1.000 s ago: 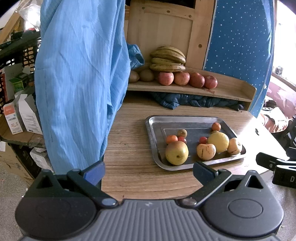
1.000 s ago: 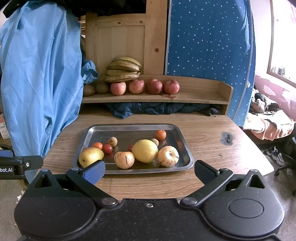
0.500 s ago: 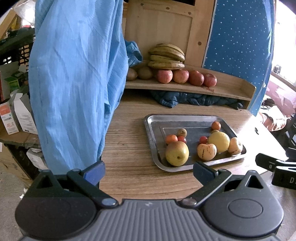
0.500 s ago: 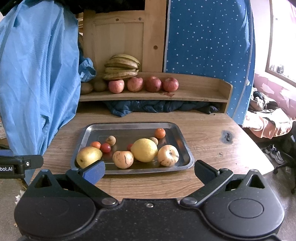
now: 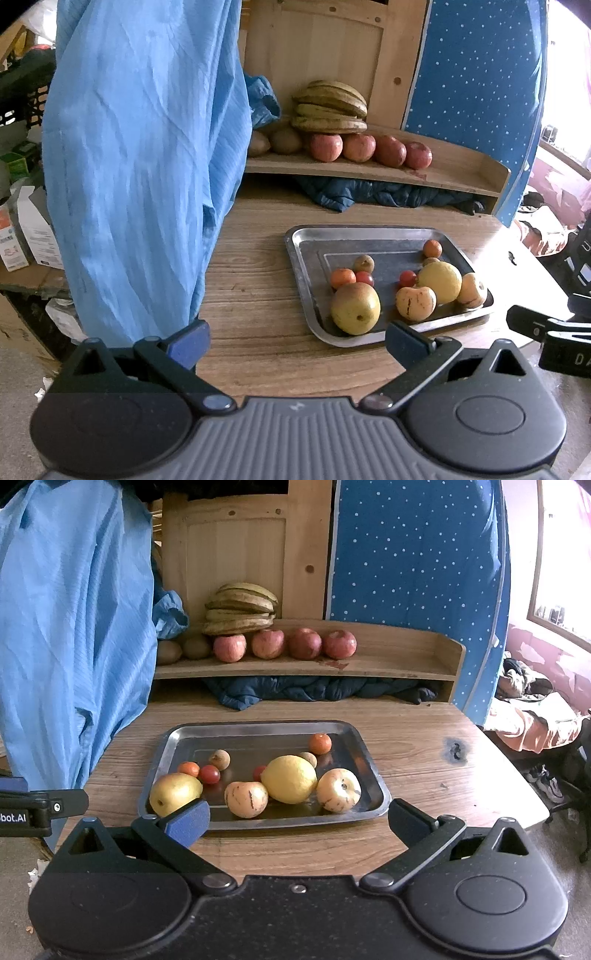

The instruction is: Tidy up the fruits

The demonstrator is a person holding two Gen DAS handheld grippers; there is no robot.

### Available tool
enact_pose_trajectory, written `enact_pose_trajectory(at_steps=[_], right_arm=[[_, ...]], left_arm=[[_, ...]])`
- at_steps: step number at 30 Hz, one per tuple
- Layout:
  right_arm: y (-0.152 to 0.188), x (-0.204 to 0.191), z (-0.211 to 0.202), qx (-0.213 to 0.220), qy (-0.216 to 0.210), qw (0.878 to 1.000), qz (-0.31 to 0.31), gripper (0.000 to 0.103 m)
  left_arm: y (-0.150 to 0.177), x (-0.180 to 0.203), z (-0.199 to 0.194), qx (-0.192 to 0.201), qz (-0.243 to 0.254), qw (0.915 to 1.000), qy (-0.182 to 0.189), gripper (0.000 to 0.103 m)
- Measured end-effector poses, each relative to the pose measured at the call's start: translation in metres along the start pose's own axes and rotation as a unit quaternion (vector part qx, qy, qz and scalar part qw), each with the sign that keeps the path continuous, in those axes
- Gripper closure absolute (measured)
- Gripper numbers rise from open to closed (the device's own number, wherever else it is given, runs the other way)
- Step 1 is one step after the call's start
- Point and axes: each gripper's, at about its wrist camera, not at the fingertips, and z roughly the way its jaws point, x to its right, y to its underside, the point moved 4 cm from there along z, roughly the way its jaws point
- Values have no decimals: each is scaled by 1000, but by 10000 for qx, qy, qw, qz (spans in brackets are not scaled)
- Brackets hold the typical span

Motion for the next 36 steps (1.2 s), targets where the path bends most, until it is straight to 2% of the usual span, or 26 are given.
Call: enact_pose_trajectory(at_steps=[8,36], right_arm=[[-1,-1,7,-91,57,9999,1,1],[0,-4,16,-255,381,9989,61,1]], left_arm=[[-2,0,14,-275,-17,9995,120,0],[-9,9,33,-315,328,9984,341,0]])
